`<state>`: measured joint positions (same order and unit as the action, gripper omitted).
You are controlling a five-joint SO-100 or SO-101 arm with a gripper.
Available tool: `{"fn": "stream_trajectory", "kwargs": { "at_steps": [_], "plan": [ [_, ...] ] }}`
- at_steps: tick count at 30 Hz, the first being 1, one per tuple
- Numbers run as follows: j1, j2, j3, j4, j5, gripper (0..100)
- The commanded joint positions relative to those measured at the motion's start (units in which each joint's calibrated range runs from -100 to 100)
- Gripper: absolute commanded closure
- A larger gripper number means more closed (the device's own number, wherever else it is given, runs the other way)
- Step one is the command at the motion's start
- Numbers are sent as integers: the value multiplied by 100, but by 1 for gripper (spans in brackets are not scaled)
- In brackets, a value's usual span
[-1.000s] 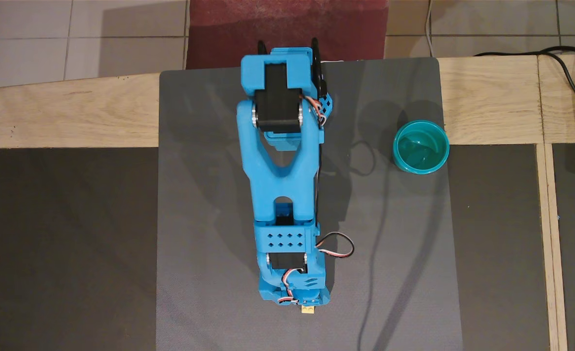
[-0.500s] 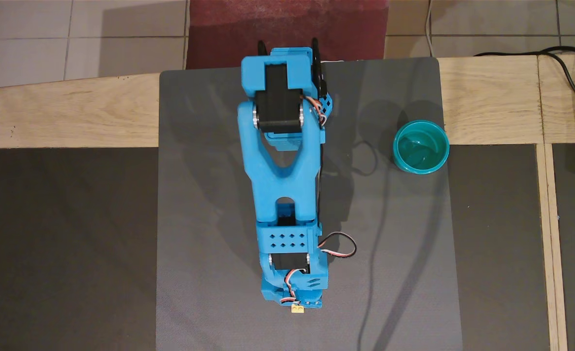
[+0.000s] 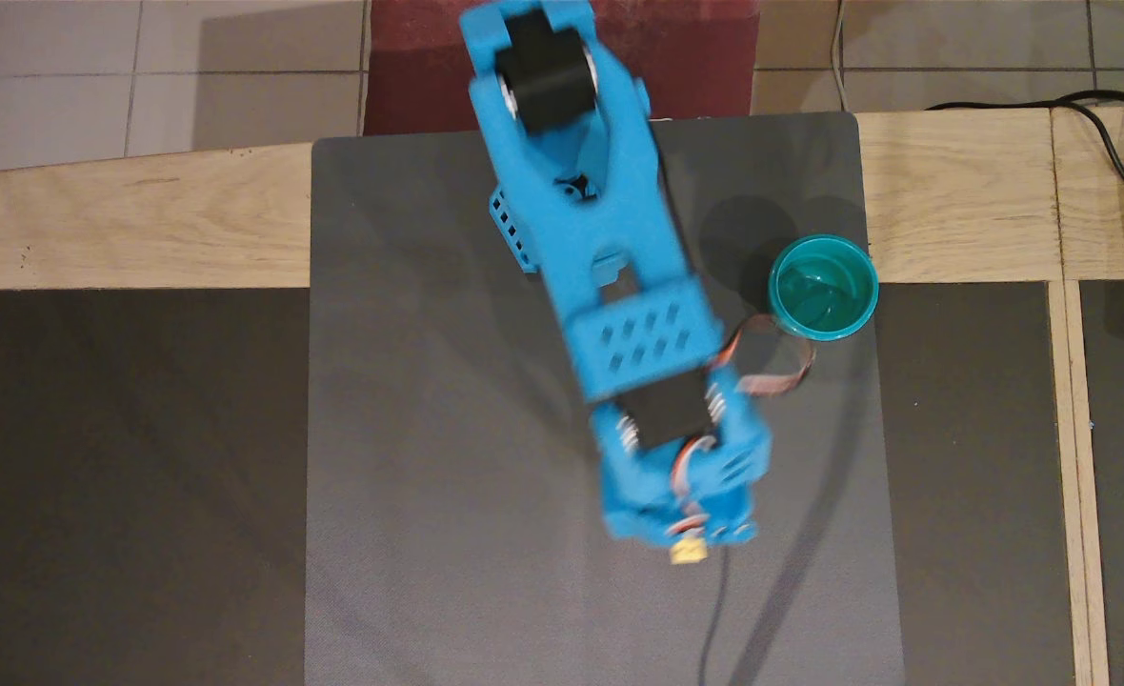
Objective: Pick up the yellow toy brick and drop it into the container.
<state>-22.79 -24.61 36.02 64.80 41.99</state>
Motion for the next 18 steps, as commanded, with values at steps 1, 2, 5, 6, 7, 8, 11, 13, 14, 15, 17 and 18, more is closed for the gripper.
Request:
{"fn": "stream_trajectory", "kwargs": {
  "at_steps": [1,2,5,6,7,8,11,13,14,15,17,18],
  "plan": [
    [-642,-549,-723,1032,-189,100],
    [-719,-583,-777,1138,-221,100],
    [-1307,-735,-1156,1840,-425,100],
    [-1516,-752,-1310,2080,-503,100],
    [-1686,-760,-1445,2302,-571,100],
    [-1841,-760,-1553,2489,-639,100],
    [-2181,-887,-1698,2827,-817,100],
    [-2429,-1005,-1671,2978,-942,100],
    [-2568,-1064,-1644,3058,-1010,100],
    [-2723,-1114,-1635,3138,-1089,100],
    [-3040,-1224,-1635,3271,-1256,100],
    [-3187,-1275,-1635,3315,-1329,100]
  ]
}}
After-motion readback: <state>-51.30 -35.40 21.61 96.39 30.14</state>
